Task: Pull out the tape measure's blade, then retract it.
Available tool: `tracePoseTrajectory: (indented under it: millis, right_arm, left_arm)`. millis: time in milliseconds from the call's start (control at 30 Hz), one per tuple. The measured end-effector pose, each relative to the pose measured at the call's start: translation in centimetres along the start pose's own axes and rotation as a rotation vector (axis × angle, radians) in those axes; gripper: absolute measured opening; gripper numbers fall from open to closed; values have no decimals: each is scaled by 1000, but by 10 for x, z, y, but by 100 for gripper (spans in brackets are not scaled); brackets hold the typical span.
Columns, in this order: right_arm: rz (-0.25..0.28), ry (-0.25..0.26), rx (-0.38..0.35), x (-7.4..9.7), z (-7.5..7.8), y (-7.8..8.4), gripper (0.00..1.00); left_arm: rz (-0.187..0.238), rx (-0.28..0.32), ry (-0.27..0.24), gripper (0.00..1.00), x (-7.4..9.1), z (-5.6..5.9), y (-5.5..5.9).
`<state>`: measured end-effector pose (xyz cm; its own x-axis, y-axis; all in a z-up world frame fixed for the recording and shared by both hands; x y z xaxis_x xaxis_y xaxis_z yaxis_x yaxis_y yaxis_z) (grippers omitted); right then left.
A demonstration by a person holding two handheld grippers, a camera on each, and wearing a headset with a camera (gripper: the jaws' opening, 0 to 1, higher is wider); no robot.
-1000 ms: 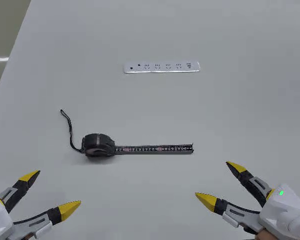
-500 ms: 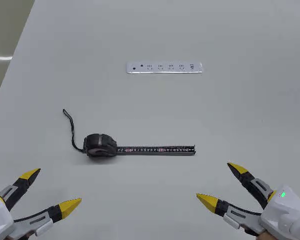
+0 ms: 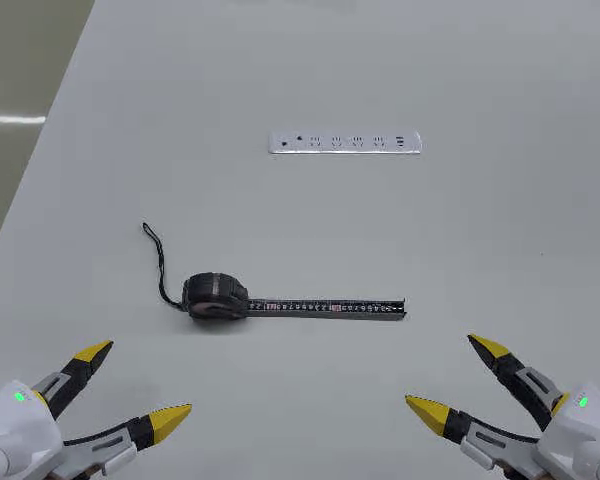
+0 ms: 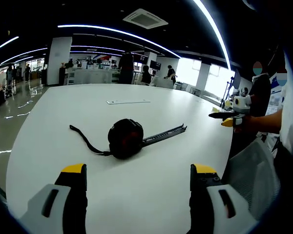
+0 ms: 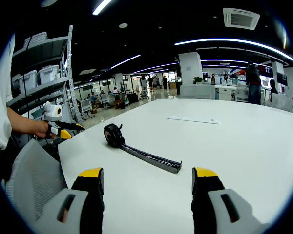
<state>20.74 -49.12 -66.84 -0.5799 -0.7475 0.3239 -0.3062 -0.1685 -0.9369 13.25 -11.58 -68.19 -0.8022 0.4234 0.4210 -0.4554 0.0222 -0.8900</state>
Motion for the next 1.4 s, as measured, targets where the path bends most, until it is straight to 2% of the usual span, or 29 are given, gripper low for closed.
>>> tracePoseTrajectory:
  millis: [200,267,500,767,833,900,1067,1400]
  right_arm:
    - [-7,-7,0,-3,1,3,74]
    - [-8,-10,0,-5,1,4,74]
    - [-1,-17,-3,-9,8,3,73]
    - [3,-26,-4,-15,15,3,73]
    - [0,-33,-1,-18,17,4,73]
    - [-4,-37,-1,-20,19,5,73]
    - [-10,-49,9,-26,23,4,72]
    - [-20,-64,9,-37,34,10,72]
  left_arm:
    - [-4,22,-14,85,-5,-2,2]
    - [-16,17,-38,86,-8,-3,2]
    - [-5,50,-91,87,-18,-4,1]
    - [-1,71,-122,88,-29,-4,-3]
    - [-11,72,-139,88,-33,-5,-3]
    - [-11,71,-136,88,-36,-3,-4]
    - [-16,83,-177,88,-40,-8,-6]
    - [-10,83,-203,90,-54,-8,-15]
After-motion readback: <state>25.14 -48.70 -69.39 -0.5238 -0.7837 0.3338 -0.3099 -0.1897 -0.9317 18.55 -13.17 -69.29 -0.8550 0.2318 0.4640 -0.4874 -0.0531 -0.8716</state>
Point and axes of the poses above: the centre of the closed fingertips' face, and the gripper's own axes: x roughly backward along the fingers, z roughly to its right, y roughly out of its underside, the point moved 4 cm from there along x, roughly backward along the fingers, and after that the axes turned 1 degree about z, right-handed, at the moved point
